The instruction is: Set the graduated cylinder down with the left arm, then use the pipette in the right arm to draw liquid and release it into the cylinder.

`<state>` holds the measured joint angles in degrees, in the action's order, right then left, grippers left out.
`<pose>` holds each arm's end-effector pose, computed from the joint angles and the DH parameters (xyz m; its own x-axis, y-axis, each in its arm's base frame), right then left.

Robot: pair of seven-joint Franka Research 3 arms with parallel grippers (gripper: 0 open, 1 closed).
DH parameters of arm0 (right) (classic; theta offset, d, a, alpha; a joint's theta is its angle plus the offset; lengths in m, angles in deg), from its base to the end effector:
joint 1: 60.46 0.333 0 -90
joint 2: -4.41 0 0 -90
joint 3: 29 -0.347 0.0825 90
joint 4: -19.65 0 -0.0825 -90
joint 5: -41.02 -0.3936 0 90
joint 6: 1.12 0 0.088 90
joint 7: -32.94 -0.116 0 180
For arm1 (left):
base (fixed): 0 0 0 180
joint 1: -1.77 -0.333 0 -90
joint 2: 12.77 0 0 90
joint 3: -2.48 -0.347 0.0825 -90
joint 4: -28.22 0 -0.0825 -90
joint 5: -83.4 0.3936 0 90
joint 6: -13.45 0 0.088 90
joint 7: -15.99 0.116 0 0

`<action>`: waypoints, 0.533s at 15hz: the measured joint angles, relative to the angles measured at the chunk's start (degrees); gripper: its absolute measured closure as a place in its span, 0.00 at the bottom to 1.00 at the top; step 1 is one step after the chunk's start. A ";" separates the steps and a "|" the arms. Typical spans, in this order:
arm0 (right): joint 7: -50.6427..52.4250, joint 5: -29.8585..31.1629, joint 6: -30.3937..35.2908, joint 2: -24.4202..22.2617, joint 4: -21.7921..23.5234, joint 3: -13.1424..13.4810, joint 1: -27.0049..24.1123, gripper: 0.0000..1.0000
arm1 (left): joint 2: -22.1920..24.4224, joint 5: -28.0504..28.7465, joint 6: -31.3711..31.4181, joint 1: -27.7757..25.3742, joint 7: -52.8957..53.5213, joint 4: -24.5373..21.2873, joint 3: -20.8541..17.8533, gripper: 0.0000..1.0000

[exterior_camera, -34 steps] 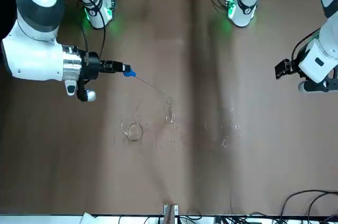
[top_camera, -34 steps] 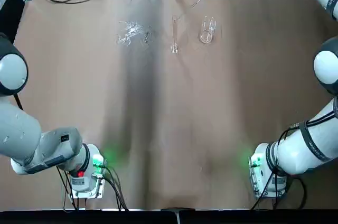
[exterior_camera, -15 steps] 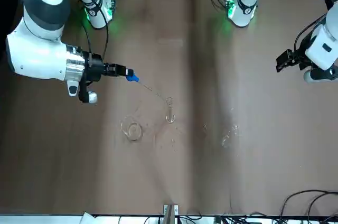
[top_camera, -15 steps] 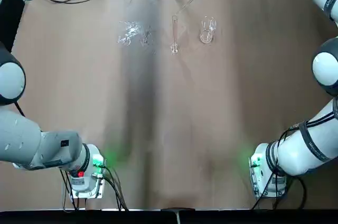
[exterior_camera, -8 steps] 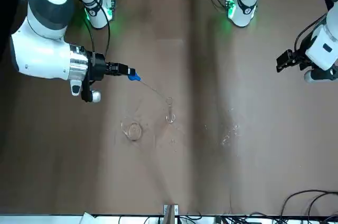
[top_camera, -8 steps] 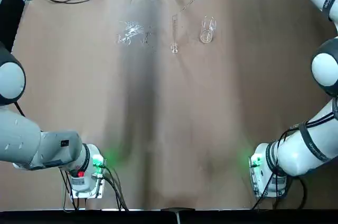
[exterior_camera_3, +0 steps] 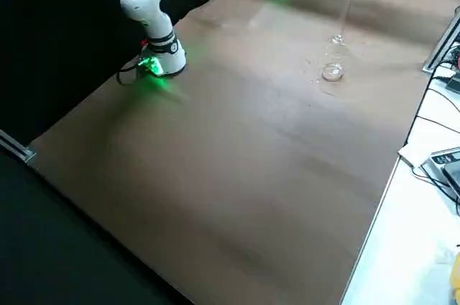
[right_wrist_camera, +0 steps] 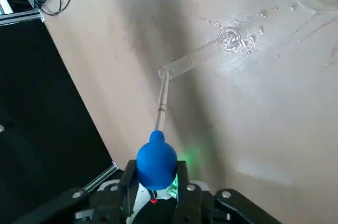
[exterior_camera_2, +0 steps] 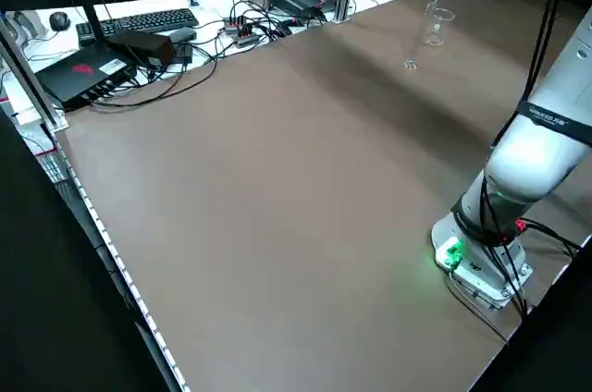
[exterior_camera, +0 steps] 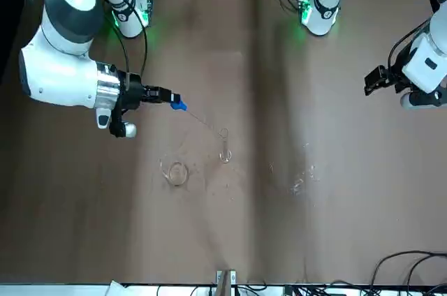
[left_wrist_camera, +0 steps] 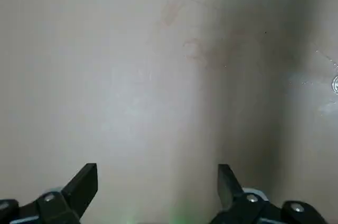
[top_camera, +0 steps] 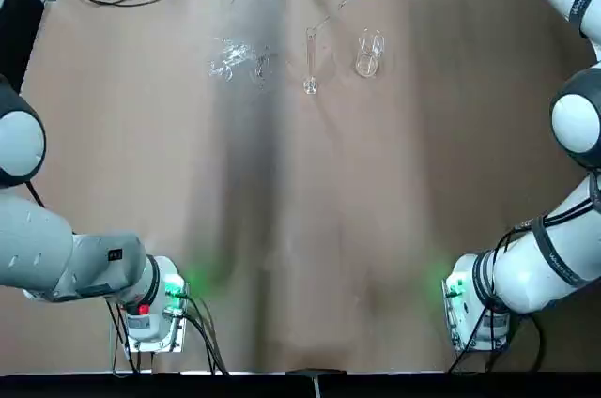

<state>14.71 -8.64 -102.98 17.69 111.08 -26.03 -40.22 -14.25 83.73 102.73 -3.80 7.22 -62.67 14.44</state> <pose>0.6001 0.2663 0.5433 0.9371 -0.0796 -0.3400 -0.2969 -0.6938 -0.6561 0.5663 -0.0611 0.6236 0.9977 0.0415 -0.0527 0.0411 -0.9991 -0.0085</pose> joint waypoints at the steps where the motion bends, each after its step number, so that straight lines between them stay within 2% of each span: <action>1: 0.00 0.08 -0.15 0.06 0.00 0.00 0.16 0.67 | 0.00 0.00 0.02 0.07 0.00 0.00 0.00 0.00; 8: 0.00 0.70 -1.03 0.48 0.00 0.00 0.82 0.67 | 0.00 0.00 0.14 0.17 0.01 0.00 0.00 0.00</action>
<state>14.71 -7.94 -104.02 18.17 111.08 -26.02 -39.40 -14.25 83.73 102.87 -3.63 7.23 -62.67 14.44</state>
